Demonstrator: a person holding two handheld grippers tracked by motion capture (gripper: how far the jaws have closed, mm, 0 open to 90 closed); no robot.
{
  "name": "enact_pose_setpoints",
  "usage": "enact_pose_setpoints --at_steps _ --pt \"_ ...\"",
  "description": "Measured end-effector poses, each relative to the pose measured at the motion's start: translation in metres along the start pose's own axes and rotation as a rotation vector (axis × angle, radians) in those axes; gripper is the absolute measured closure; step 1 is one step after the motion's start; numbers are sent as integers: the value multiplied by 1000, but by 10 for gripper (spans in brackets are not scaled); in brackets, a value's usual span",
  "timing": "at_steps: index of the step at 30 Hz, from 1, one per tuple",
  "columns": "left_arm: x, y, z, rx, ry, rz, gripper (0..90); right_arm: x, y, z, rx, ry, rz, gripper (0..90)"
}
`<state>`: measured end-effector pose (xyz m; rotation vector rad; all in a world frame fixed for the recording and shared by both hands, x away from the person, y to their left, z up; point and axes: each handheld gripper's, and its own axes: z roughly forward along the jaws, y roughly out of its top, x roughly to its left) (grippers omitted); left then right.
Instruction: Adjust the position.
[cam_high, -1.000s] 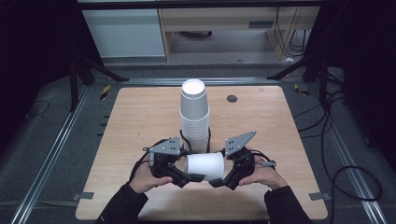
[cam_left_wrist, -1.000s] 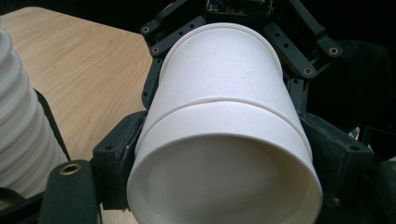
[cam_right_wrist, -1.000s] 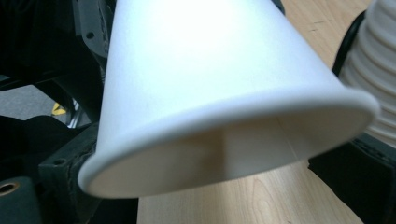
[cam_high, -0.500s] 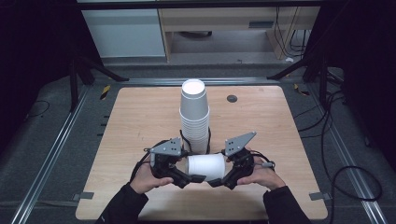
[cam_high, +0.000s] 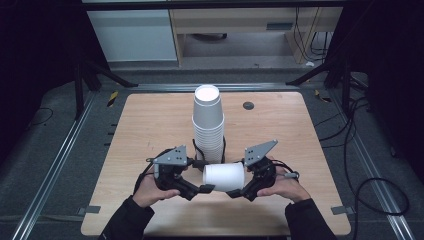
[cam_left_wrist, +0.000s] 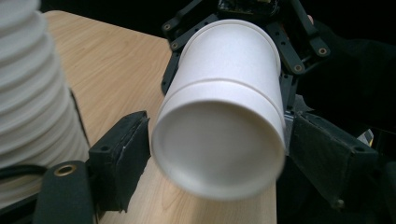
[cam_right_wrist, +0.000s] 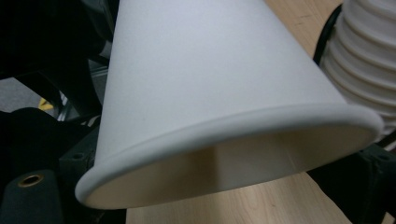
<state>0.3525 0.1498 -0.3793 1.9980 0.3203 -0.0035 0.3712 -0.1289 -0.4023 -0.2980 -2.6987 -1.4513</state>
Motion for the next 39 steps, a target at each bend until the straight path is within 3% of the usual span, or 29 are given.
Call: enact_pose_setpoints --at_steps 6,11,18,24,39 --pt "4 -13 -10 66 48 -11 189 -2 4 -7 62 -55 -17 105" --pt "6 -19 -7 134 69 -4 185 -3 8 0 151 -78 -41 105" --pt "4 -21 5 188 27 7 173 -4 12 14 238 -66 -69 105" --pt "6 -20 11 223 19 17 165 -4 15 24 300 -62 -85 105" --pt "8 -22 25 297 13 42 166 -3 20 41 367 -46 -104 105"
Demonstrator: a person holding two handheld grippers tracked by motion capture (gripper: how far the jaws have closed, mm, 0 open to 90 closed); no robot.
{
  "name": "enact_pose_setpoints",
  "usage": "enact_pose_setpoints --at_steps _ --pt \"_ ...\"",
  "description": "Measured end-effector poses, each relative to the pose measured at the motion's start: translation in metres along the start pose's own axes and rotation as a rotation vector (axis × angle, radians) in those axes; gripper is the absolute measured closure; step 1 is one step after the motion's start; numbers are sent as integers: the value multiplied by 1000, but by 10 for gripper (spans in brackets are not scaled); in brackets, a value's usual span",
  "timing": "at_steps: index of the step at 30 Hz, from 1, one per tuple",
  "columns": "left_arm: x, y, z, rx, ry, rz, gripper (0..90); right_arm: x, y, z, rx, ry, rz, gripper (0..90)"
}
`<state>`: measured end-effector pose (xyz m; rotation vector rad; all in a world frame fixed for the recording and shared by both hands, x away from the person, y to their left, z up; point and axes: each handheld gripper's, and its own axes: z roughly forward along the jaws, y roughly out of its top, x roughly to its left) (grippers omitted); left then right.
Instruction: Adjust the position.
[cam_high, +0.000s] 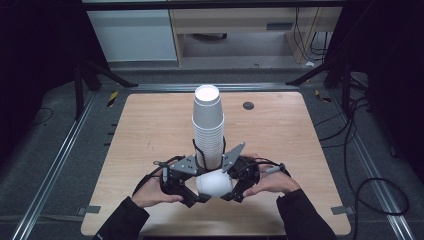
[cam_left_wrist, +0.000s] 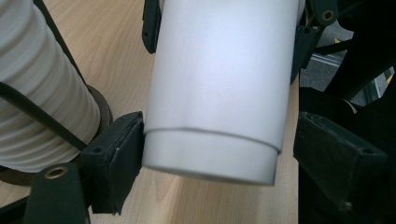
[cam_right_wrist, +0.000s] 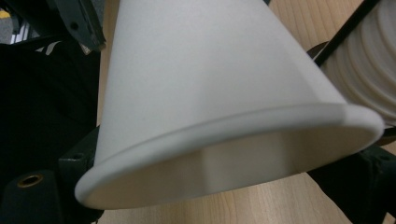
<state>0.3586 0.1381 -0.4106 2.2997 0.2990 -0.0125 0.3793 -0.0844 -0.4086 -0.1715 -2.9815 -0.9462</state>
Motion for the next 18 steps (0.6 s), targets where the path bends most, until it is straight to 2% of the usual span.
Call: enact_pose_setpoints --at_steps 11,18 --pt "-1 1 4 20 -11 4 197 3 9 5 0 25 -21 107" --pt "-2 1 7 38 -11 14 206 4 9 6 4 24 -24 108"
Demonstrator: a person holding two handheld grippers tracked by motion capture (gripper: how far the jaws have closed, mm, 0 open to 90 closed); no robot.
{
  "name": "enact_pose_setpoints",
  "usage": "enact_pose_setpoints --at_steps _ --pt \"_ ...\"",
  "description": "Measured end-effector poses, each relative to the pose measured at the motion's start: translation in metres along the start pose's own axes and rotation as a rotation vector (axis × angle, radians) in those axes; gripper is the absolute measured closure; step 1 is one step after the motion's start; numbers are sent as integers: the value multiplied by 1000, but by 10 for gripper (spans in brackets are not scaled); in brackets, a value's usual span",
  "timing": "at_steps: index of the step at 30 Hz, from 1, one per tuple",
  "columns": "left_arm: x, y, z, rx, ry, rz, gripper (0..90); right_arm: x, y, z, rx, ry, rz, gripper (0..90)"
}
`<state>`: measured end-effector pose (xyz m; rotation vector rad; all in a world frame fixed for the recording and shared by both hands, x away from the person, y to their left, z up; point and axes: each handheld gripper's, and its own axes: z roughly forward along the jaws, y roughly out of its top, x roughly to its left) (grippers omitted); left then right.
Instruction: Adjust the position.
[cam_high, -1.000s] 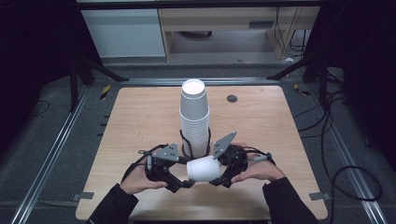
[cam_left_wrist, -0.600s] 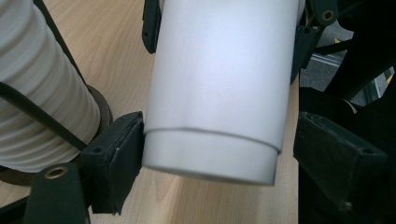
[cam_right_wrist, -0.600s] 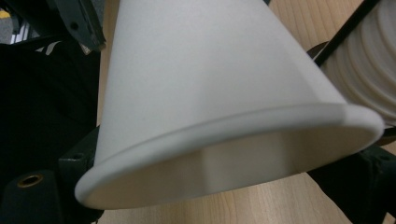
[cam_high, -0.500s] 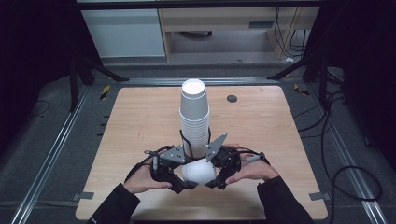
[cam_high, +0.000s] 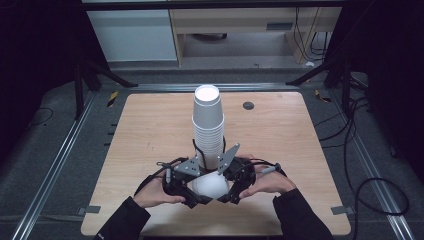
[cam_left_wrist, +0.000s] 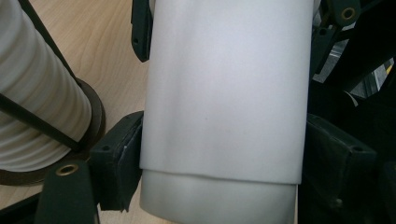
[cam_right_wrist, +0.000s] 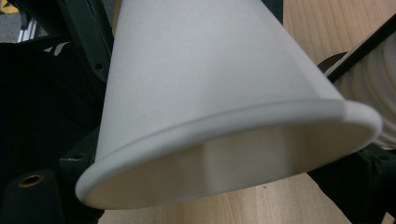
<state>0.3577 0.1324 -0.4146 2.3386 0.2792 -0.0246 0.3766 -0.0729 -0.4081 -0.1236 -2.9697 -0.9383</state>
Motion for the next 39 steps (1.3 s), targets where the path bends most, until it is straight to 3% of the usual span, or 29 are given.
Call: enact_pose_setpoints --at_steps 11,24,36,39 --pt "-1 0 0 7 5 26 229 0 -1 1 2 7 -1 101" --pt "1 -1 -4 0 6 14 226 1 -3 -4 -59 -8 7 50" --pt "7 -6 -7 -2 22 -3 225 -1 -15 -29 -190 -42 53 46" --pt "8 -7 -8 -1 27 -5 224 -2 -20 -36 -232 -70 72 44"
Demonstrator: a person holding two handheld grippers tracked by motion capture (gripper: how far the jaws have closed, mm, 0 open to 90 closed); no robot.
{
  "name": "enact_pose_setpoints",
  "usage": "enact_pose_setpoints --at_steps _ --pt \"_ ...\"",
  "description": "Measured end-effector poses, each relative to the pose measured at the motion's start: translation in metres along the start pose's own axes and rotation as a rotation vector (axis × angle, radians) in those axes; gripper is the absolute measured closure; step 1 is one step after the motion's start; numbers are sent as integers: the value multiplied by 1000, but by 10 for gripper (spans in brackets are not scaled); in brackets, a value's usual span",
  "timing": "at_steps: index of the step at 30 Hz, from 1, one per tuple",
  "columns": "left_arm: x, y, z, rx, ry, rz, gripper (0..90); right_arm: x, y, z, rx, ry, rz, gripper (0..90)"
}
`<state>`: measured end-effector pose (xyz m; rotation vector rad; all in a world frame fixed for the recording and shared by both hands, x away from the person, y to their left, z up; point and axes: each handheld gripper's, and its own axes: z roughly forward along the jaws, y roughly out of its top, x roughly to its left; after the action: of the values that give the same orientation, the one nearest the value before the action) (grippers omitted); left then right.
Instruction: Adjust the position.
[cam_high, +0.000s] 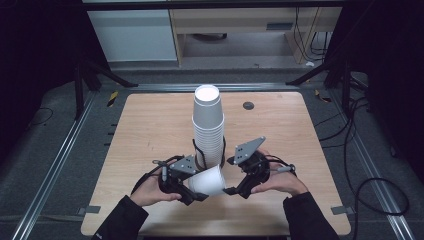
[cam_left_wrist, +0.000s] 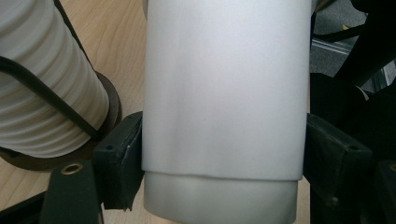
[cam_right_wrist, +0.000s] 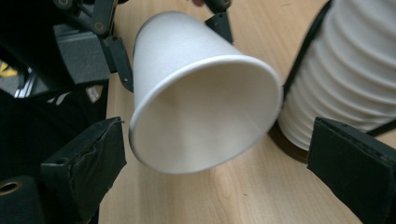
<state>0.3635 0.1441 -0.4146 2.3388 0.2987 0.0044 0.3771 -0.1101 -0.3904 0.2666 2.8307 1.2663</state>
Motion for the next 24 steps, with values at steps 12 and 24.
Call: enact_pose_setpoints --at_steps 12,24 --pt "3 -2 -8 -63 5 -19 222 -2 -29 -32 -160 -103 126 46" --pt "4 -2 -8 -105 -9 -18 220 2 -47 -34 -252 -55 200 49"
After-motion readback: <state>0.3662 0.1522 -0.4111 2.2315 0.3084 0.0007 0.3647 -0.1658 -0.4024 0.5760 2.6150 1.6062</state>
